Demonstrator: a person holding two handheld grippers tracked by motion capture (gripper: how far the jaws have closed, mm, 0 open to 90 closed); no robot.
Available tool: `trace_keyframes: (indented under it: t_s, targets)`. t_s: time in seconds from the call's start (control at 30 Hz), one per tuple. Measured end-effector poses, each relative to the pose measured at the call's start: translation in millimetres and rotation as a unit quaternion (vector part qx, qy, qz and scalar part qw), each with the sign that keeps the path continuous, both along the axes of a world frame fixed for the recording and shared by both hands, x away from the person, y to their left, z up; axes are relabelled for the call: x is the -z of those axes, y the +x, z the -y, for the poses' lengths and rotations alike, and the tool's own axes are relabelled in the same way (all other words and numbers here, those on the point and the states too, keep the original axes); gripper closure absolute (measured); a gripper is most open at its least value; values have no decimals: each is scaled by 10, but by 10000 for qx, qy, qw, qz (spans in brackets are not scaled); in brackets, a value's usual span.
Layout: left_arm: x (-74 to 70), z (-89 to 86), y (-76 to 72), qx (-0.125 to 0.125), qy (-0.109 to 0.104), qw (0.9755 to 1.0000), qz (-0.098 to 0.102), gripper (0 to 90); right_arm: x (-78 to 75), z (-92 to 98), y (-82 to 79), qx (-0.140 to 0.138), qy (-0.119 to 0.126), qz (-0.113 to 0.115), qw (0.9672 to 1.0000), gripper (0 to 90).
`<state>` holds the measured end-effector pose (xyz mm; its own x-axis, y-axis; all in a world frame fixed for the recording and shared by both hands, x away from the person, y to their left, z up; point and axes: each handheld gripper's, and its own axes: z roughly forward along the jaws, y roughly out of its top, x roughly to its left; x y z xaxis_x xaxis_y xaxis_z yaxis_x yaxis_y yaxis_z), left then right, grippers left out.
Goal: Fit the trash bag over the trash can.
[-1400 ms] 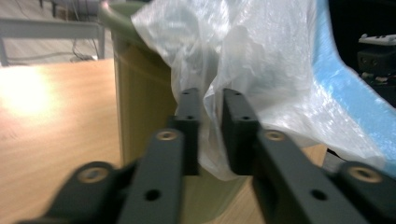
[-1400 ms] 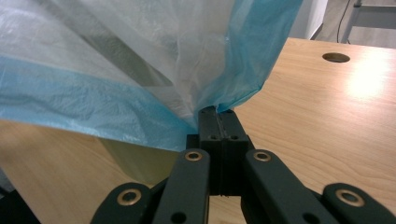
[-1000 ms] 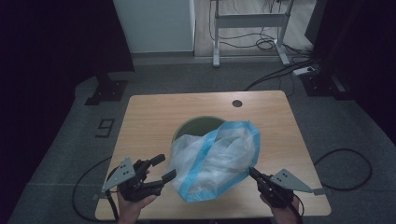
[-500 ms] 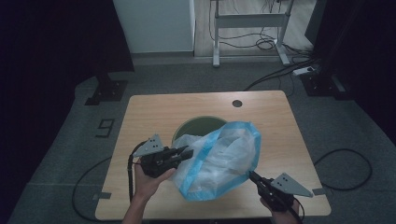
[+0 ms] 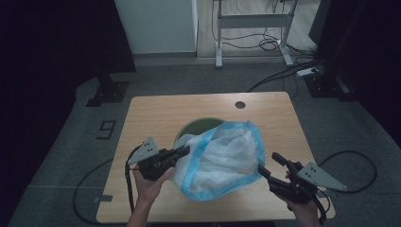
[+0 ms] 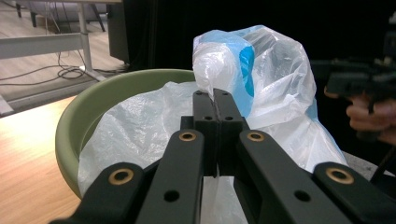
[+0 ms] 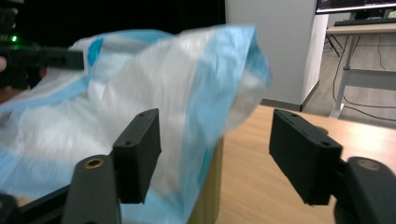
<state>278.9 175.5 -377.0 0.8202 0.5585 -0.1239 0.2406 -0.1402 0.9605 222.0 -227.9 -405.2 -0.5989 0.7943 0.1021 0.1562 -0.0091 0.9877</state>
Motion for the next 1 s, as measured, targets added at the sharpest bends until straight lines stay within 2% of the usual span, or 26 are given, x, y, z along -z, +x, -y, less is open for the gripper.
trace_keyframes:
  t_s: [0.1, 0.17, 0.2, 0.27, 0.33, 0.37, 0.47, 0.63, 0.8, 1.0]
  targets:
    - [-3, 15, -7, -9, 17, 10000, 33, 899, -96, -33, 162, -165, 14, -99, 9998, 300]
    - [-6, 20, -10, -19, 24, 10000, 55, 899, -125, -63, 282, -250, 85, -246, 9993, 329]
    - [-8, 17, -10, -40, 23, 10000, 76, 899, -132, -79, 334, -335, 134, -293, 9989, 392]
    - [-8, 0, -8, -120, -2, 9998, 129, 899, -129, -113, 406, -471, 149, -230, 9985, 671]
    - [-2, -39, -4, -266, -118, 9994, 197, 899, -118, -138, 423, -558, 114, -143, 9983, 823]
    - [2, -58, -2, -328, -175, 9991, 226, 899, -109, -151, 419, -509, 37, -120, 9986, 867]
    - [28, -143, 2, -610, -379, 9969, 326, 899, -48, -147, 390, -334, -148, -119, 9993, 884]
    - [70, -252, 13, -859, -608, 9940, 306, 899, 44, -45, 381, -175, -294, -198, 9992, 884]
    - [82, -297, 58, -938, -703, 9928, 240, 899, 65, 27, 455, -54, -305, -278, 9991, 884]
    - [72, -312, 93, -924, -716, 9930, 195, 898, 63, 7, 512, -23, -349, -288, 9990, 883]
